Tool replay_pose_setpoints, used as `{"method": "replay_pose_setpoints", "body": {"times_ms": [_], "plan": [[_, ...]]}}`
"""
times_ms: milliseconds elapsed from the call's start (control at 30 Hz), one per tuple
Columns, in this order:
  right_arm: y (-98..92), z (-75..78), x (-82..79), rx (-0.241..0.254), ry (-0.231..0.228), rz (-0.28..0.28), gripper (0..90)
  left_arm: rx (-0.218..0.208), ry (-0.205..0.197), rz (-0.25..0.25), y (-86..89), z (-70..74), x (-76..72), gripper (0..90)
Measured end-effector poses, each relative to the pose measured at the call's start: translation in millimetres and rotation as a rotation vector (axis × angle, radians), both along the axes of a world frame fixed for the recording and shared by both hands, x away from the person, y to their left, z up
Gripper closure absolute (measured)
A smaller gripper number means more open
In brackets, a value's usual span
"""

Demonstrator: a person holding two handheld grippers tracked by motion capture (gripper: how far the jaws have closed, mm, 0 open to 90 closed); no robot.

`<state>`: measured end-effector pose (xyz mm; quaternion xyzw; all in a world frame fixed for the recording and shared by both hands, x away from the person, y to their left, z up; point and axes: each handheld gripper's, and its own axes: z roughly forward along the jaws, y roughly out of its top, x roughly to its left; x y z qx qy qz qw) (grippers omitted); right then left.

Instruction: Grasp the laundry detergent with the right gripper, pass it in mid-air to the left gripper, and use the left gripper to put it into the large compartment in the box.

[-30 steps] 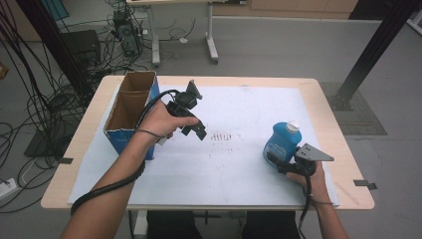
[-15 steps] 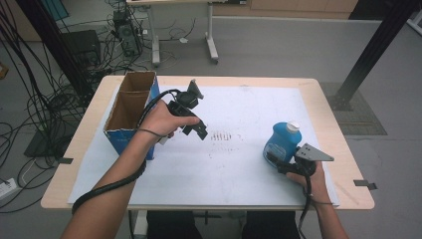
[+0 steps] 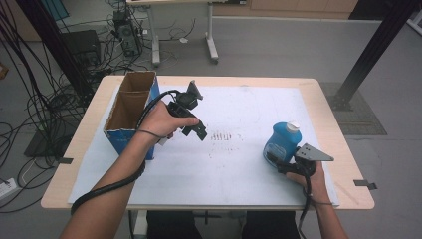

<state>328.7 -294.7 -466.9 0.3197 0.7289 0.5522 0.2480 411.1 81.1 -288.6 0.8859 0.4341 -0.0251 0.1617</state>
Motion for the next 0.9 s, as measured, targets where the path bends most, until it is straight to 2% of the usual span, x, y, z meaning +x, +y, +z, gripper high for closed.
{"method": "replay_pose_setpoints", "body": {"times_ms": [633,867,900], "plan": [[-0.6,0.9,0.3,0.003,0.007,0.001,39.8,0.004,-0.013,-0.015,-0.2,2.4,2.1,12.4],[-3.7,3.3,2.3,0.032,0.031,0.019,39.9,0.012,-0.029,-0.035,-2.9,9.8,2.1,12.5],[-4.1,5.5,3.2,0.039,0.041,0.03,39.9,0.013,-0.036,-0.051,-4.1,14.2,2.0,12.5]]}}
